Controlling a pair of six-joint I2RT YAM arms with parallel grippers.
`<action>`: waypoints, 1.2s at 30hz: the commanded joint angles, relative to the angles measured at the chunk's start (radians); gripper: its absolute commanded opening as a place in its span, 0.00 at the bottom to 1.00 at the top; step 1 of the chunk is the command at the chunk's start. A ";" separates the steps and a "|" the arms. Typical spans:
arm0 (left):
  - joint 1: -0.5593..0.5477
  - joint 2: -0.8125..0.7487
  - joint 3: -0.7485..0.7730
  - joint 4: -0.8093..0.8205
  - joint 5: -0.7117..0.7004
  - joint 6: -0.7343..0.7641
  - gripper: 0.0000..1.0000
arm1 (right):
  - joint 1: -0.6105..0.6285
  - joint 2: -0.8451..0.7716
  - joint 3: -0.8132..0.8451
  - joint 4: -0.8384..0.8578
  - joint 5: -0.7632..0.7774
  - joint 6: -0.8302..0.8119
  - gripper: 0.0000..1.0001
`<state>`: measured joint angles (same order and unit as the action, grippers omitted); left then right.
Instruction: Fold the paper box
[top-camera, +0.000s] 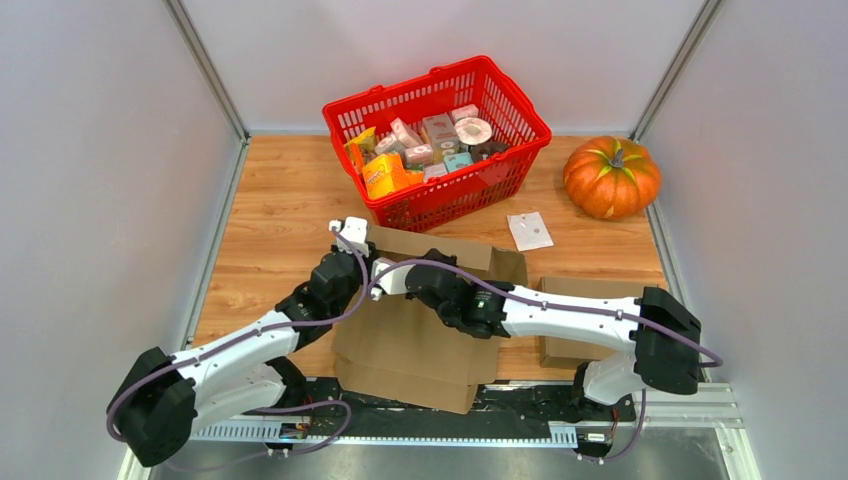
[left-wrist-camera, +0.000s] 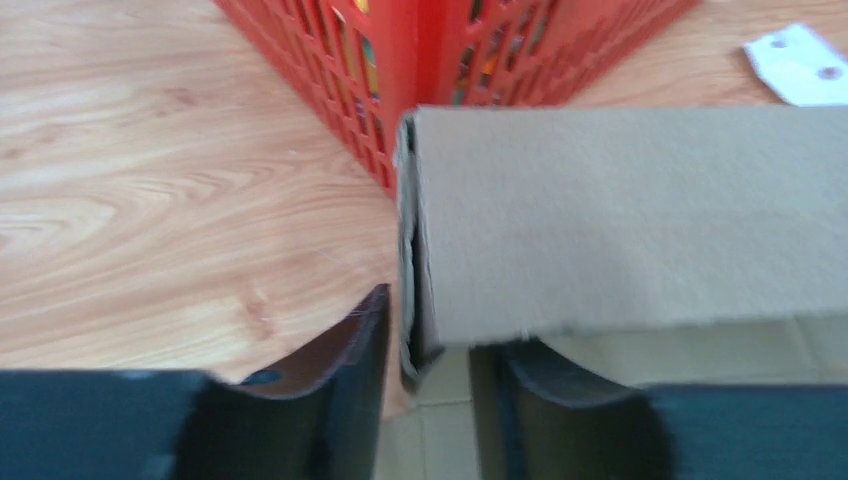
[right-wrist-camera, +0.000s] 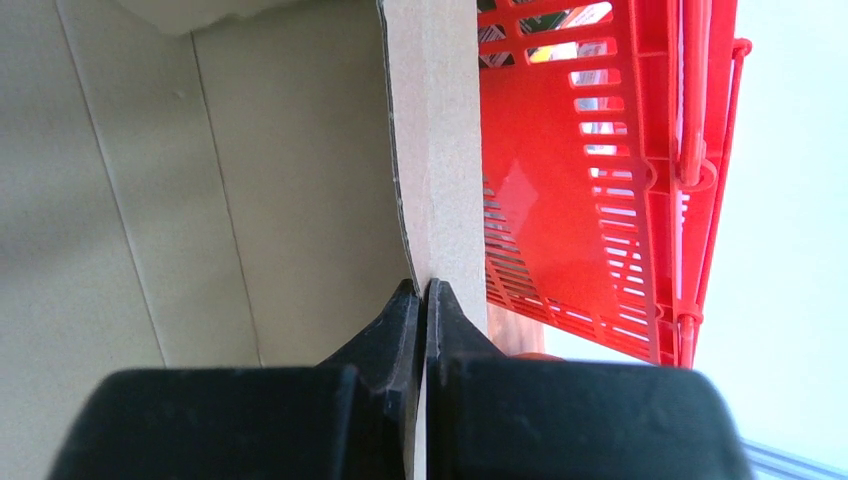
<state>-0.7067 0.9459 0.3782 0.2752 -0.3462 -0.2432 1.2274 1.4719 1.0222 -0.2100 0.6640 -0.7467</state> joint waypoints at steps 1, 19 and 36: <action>-0.063 0.077 0.106 -0.028 -0.352 -0.030 0.17 | 0.014 0.011 -0.004 -0.054 -0.205 0.102 0.00; -0.192 0.087 0.065 -0.051 -0.481 -0.114 0.00 | -0.043 -0.210 0.041 -0.307 -0.182 0.662 0.84; -0.192 -0.009 0.074 -0.218 -0.406 -0.205 0.00 | -0.638 -0.469 0.003 -0.333 -0.803 1.484 0.90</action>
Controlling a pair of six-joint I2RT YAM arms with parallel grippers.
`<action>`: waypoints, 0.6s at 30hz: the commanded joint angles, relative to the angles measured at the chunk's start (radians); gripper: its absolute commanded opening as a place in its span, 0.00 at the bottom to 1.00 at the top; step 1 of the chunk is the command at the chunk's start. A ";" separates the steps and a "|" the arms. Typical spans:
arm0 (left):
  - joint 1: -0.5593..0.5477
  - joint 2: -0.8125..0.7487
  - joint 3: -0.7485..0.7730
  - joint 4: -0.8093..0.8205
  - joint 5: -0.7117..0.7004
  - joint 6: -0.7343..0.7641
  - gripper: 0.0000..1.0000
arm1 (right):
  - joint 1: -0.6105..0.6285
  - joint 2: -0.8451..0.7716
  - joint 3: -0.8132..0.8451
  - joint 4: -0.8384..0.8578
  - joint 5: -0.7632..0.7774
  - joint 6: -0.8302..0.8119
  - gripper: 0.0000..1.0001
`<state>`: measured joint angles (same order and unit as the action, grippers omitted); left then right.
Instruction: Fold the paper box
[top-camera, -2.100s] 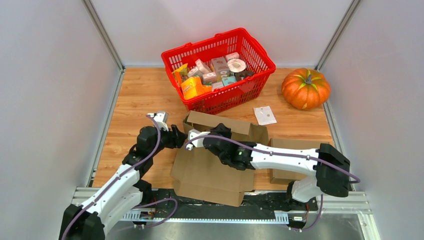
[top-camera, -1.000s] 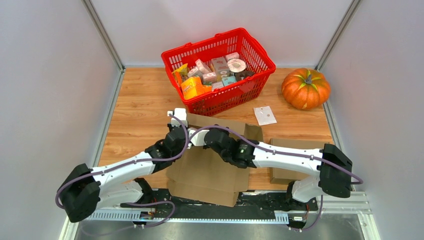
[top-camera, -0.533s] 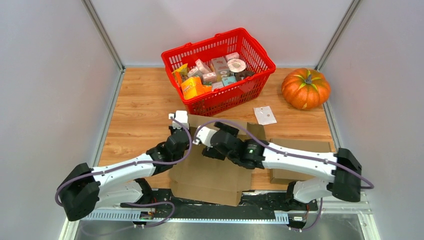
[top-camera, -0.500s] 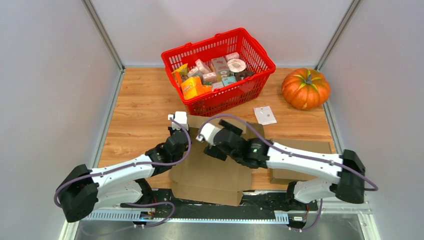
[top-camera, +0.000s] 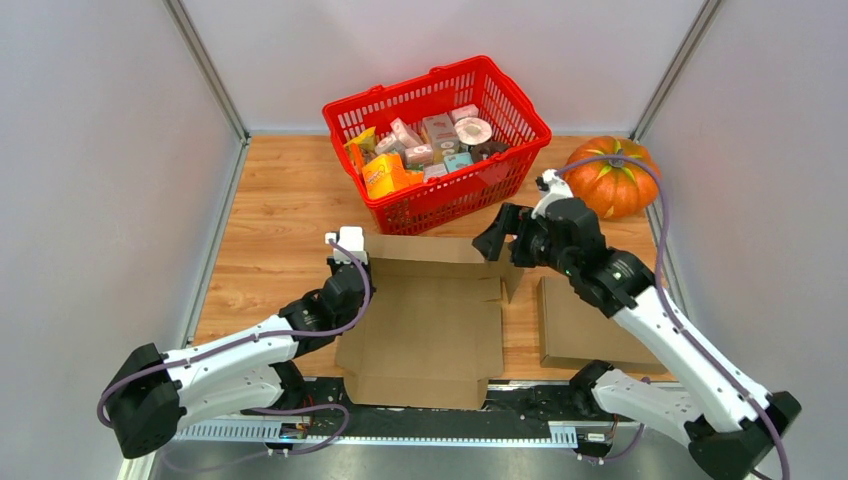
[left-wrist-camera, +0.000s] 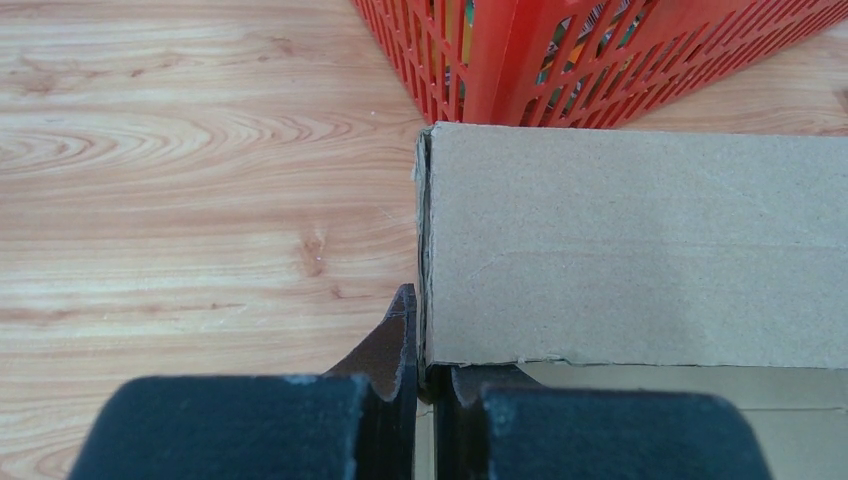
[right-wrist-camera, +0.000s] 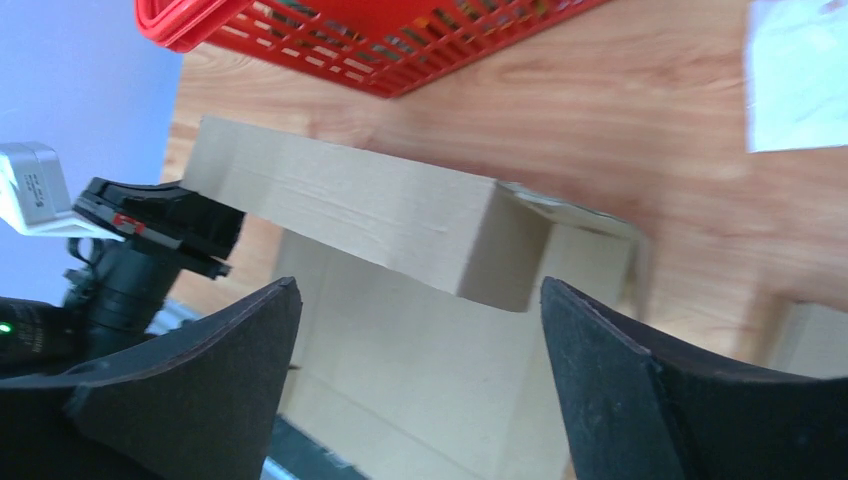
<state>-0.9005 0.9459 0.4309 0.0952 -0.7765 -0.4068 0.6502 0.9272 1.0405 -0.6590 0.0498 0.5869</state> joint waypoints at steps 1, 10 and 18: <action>0.002 -0.010 0.022 -0.038 0.026 -0.043 0.00 | -0.081 0.091 -0.025 0.139 -0.252 0.189 0.88; 0.002 -0.035 0.022 -0.066 0.034 -0.044 0.00 | -0.135 0.189 -0.128 0.309 -0.387 0.263 0.70; 0.002 -0.059 0.020 -0.080 0.031 -0.056 0.00 | -0.247 0.185 -0.397 0.967 -0.620 0.637 0.00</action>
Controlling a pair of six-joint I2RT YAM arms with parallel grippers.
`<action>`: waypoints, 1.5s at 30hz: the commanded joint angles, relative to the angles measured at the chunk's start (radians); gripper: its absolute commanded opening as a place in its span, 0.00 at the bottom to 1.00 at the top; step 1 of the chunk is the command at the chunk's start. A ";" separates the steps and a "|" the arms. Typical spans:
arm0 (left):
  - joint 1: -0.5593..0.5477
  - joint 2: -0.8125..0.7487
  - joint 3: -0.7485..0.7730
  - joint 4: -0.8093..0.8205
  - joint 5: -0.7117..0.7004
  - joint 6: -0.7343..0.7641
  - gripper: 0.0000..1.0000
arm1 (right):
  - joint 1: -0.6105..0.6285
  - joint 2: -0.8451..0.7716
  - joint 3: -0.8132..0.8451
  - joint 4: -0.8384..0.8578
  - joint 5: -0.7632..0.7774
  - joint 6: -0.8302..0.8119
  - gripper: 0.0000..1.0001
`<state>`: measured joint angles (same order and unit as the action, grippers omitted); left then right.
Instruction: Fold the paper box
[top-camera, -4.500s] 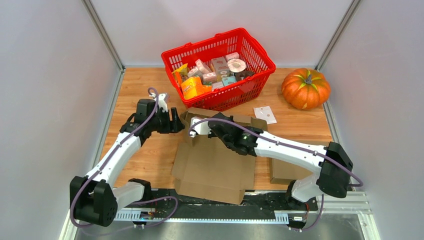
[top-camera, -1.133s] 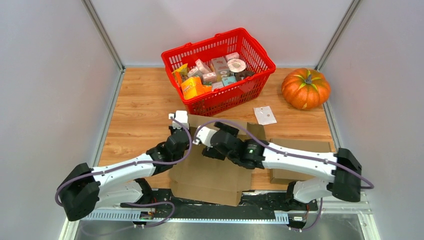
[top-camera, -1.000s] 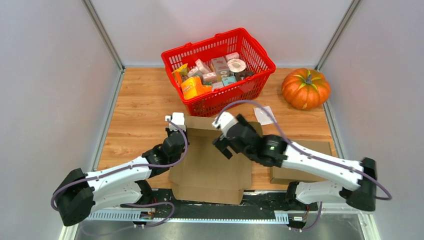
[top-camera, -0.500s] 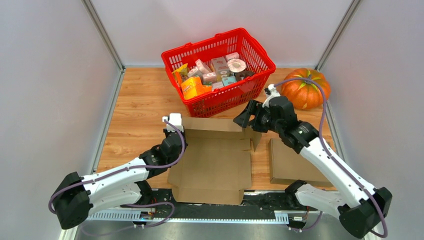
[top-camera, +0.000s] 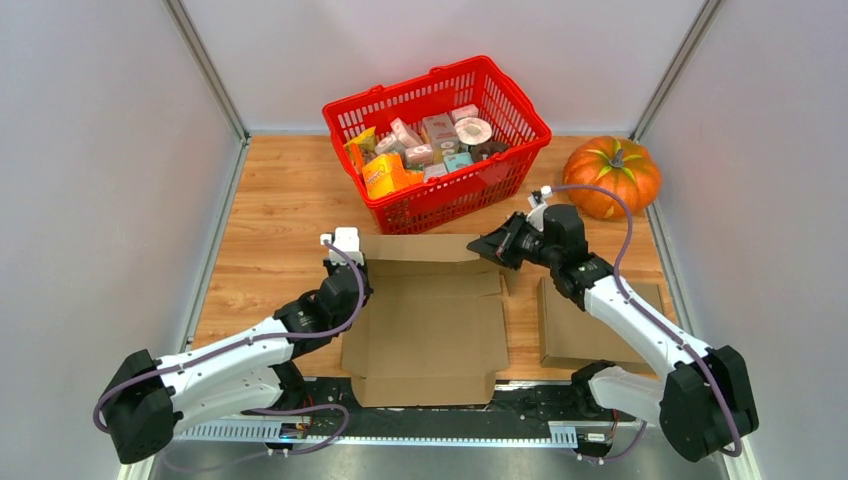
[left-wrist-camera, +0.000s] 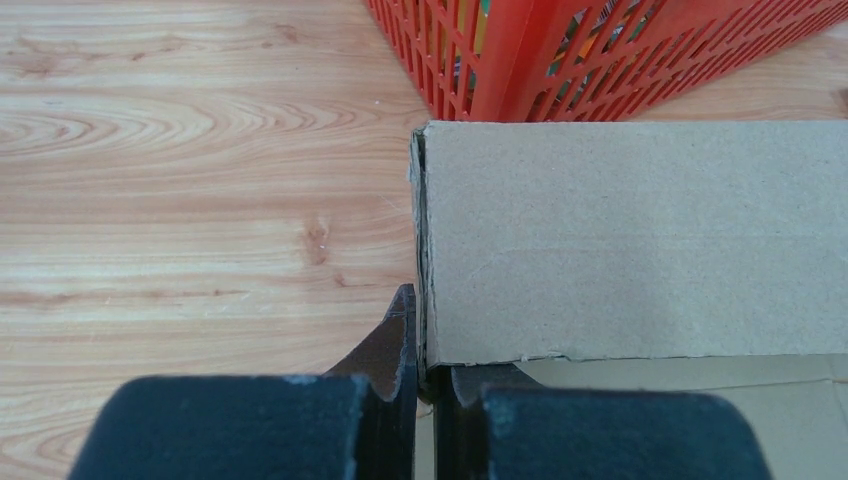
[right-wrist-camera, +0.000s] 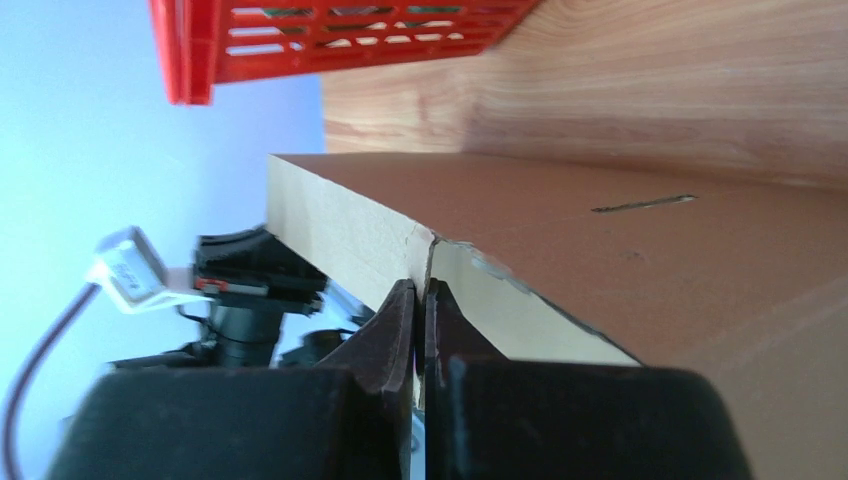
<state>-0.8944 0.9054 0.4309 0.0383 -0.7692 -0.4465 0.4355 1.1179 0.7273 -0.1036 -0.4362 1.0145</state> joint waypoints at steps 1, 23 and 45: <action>-0.005 -0.020 0.020 -0.023 0.024 -0.015 0.00 | -0.034 -0.009 -0.112 0.432 -0.118 0.225 0.00; -0.005 -0.117 -0.020 -0.087 -0.007 -0.072 0.00 | 0.551 -0.097 -0.217 -0.086 1.026 -0.505 0.00; -0.005 -0.125 -0.017 -0.091 -0.022 -0.066 0.00 | 0.528 0.035 -0.273 0.249 0.949 -0.511 0.00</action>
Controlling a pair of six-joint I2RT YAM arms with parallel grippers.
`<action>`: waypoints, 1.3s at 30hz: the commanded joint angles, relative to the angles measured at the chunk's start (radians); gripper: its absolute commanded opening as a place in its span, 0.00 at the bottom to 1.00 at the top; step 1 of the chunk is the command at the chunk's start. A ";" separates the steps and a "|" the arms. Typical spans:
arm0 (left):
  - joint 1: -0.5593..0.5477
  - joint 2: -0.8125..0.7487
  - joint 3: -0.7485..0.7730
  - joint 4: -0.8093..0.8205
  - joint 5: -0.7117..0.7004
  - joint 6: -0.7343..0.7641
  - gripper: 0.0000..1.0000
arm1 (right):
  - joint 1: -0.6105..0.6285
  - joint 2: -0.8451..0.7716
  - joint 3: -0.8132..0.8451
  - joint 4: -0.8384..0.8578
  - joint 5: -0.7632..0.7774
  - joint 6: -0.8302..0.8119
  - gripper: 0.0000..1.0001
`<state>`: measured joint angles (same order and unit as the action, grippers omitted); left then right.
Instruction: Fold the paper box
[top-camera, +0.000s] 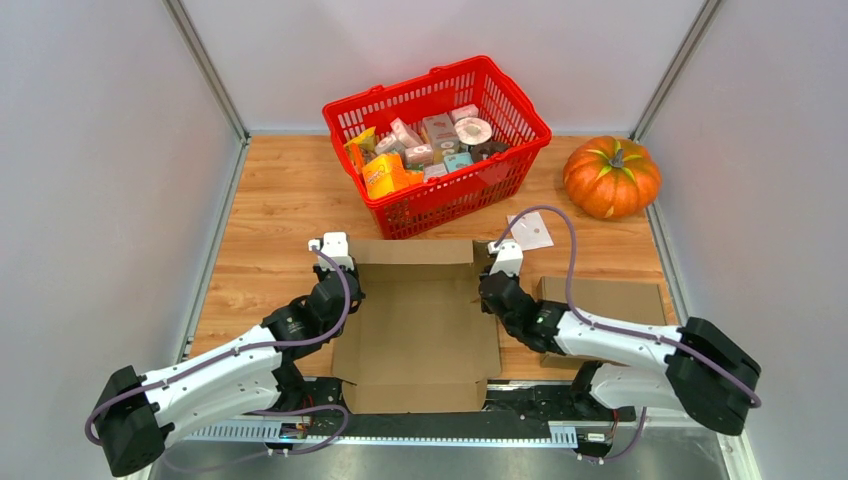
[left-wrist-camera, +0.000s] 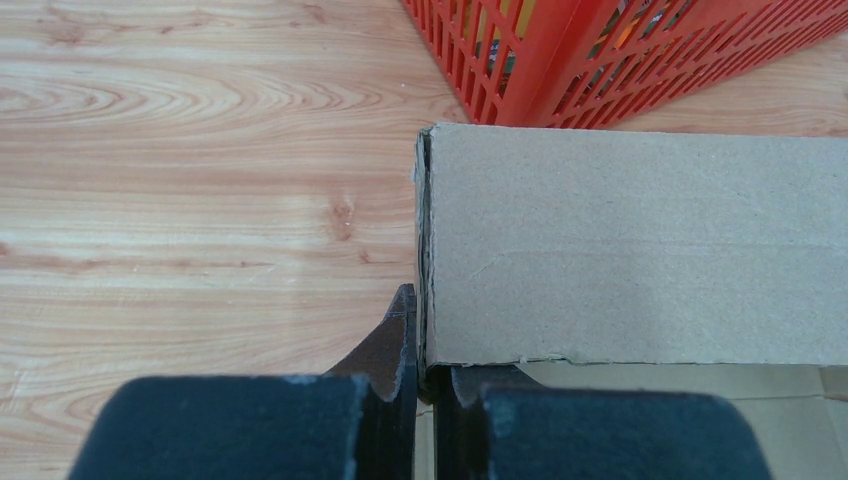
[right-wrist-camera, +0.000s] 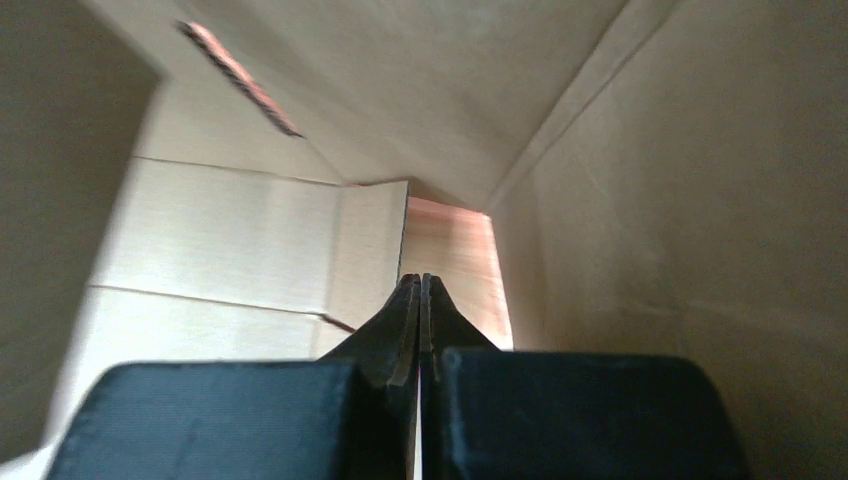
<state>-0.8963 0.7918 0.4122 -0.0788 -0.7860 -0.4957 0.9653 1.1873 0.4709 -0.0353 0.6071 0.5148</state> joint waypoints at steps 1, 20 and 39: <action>-0.003 -0.009 0.002 0.033 -0.004 -0.018 0.00 | 0.000 -0.013 -0.009 0.202 -0.108 -0.021 0.00; -0.003 -0.002 -0.009 0.028 -0.004 -0.030 0.00 | -0.025 -0.127 -0.009 -0.173 0.102 0.093 0.03; -0.003 0.009 0.007 0.036 -0.001 -0.029 0.00 | -0.053 -0.005 0.003 0.190 -0.196 -0.085 0.00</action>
<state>-0.8963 0.7971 0.4103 -0.0711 -0.7956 -0.5003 0.9024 1.1999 0.4461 0.0380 0.4732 0.4732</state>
